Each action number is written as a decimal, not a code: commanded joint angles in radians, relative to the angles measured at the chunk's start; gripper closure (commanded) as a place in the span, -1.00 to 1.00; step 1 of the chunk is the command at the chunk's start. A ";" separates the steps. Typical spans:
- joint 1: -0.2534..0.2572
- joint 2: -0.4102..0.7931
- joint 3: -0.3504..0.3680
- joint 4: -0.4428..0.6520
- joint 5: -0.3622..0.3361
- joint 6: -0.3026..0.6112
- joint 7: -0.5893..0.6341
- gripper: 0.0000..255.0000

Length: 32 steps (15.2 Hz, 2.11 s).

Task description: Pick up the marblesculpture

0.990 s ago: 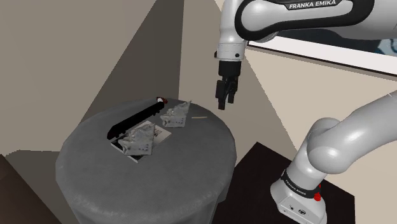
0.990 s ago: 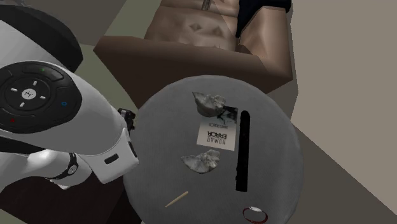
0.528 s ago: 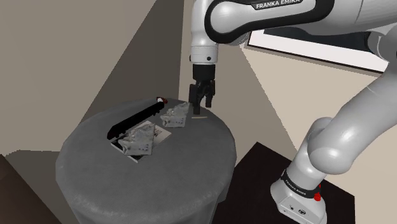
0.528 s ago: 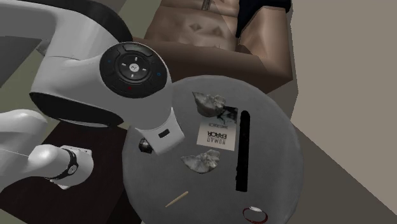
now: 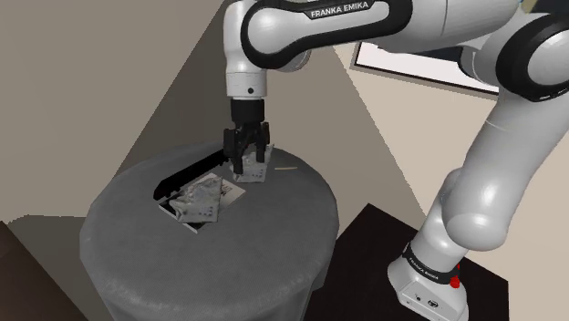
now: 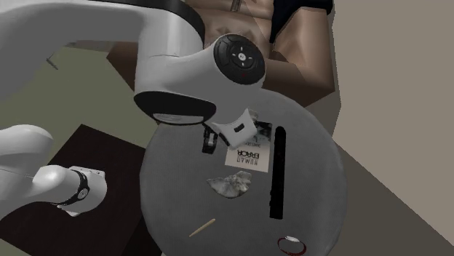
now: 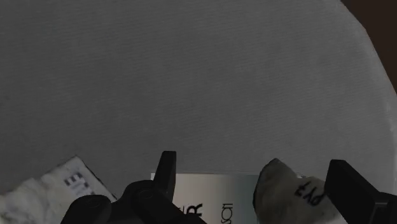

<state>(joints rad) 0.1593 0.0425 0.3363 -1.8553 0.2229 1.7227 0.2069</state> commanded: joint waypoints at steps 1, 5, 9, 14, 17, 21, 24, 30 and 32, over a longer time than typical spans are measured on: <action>0.020 0.085 0.016 0.084 -0.016 0.001 0.031 -1.00; 0.067 0.250 0.036 0.268 -0.056 -0.019 0.087 -1.00; 0.111 0.374 0.042 0.409 -0.087 -0.037 0.120 -1.00; 0.110 0.383 0.039 0.355 -0.088 0.025 0.108 -1.00; 0.110 0.387 0.039 0.339 -0.089 0.043 0.105 -1.00; 0.111 0.387 0.039 0.338 -0.089 0.045 0.106 1.00; 0.111 0.386 0.039 0.338 -0.089 0.045 0.106 1.00; 0.110 0.379 0.040 0.369 -0.088 0.008 0.111 1.00; 0.110 0.376 0.041 0.391 -0.087 -0.017 0.116 1.00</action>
<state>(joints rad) 0.2696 0.4195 0.3772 -1.4763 0.1358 1.7180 0.3211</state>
